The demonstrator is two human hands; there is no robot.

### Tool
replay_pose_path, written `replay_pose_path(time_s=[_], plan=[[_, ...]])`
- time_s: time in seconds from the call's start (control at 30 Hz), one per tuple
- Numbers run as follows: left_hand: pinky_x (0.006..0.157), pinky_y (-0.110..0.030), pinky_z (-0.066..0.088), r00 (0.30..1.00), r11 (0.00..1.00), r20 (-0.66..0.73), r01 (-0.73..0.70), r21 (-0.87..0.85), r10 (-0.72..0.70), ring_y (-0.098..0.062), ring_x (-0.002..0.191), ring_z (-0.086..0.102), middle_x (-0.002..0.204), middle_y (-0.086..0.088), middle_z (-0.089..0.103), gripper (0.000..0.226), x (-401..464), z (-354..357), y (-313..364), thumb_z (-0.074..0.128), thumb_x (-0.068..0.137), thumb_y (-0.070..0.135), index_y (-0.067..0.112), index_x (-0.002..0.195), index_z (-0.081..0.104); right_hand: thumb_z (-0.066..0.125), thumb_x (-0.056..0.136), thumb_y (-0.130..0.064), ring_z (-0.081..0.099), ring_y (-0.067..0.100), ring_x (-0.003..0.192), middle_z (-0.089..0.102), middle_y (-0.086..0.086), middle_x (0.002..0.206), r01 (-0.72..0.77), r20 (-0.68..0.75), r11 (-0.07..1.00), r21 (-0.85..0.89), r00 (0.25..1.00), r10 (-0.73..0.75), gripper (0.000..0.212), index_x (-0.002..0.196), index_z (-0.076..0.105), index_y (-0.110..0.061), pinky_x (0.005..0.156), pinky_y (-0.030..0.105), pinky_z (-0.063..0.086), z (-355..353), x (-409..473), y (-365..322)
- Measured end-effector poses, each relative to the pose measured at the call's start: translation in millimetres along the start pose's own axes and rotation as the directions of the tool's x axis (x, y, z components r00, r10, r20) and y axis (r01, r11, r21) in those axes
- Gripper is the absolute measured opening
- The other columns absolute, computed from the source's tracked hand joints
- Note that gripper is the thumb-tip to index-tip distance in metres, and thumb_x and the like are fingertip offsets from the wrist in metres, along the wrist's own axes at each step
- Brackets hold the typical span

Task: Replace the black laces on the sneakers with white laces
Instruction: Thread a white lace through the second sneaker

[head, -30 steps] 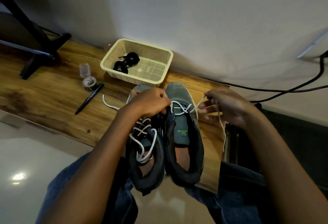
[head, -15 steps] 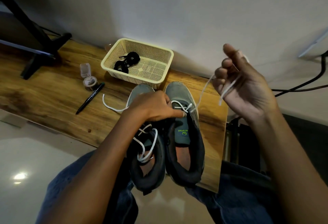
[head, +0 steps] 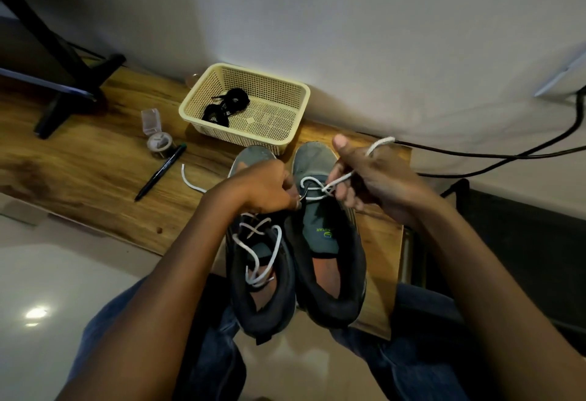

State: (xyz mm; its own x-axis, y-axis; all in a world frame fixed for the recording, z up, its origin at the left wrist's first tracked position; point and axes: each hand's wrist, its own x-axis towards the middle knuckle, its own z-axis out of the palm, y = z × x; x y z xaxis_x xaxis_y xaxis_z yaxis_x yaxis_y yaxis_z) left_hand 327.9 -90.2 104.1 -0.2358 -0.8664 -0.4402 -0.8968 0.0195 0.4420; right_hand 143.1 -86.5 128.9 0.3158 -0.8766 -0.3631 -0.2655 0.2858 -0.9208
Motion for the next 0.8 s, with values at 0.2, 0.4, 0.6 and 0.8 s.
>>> replay_pose_path(time_s=[0.2,0.4,0.6,0.8], plan=[[0.085,-0.037,0.032,0.996,0.991,0.075,-0.034,-0.13,0.044,0.001,0.065,0.049,0.064,0.021,0.059,0.007,4,2,-9,0.067,0.087,0.02,0.018,0.081,0.072,0.069,0.079,0.004,0.066,0.016,0.054,0.068,0.015,0.068,-0.055,0.039,0.997,0.059,0.998,0.052,0.012,0.087,0.066,0.013,0.054,0.019,0.057,4,3,6],[0.102,-0.047,0.037,0.994,0.992,0.092,-0.043,-0.121,0.054,-0.014,0.087,0.06,0.08,0.013,0.066,0.006,3,1,-10,0.068,0.087,0.022,0.018,0.083,0.072,0.069,0.076,0.013,0.07,0.025,0.068,0.07,0.015,0.075,-0.018,-0.026,0.984,-0.178,1.0,0.013,0.013,0.082,0.071,0.001,0.065,0.026,0.06,15,6,13],[0.103,-0.051,0.039,0.993,0.987,0.109,-0.026,-0.159,0.044,-0.017,0.092,0.064,0.088,0.007,0.072,0.008,3,0,-10,0.067,0.086,0.021,0.016,0.087,0.073,0.079,0.071,-0.002,0.065,0.014,0.068,0.068,-0.002,0.073,0.066,-0.1,0.862,-0.503,0.986,-0.134,0.016,0.074,0.07,-0.015,0.062,0.028,0.053,31,7,16],[0.087,-0.032,0.051,0.992,0.966,0.112,-0.02,-0.256,0.05,-0.012,0.081,0.065,0.089,0.0,0.073,0.008,1,-1,-8,0.067,0.087,0.012,0.01,0.089,0.074,0.08,0.069,-0.005,0.061,0.009,0.065,0.065,-0.006,0.071,0.091,-0.137,0.857,-0.506,0.973,-0.184,0.016,0.071,0.065,-0.013,0.058,0.026,0.05,34,7,22]])
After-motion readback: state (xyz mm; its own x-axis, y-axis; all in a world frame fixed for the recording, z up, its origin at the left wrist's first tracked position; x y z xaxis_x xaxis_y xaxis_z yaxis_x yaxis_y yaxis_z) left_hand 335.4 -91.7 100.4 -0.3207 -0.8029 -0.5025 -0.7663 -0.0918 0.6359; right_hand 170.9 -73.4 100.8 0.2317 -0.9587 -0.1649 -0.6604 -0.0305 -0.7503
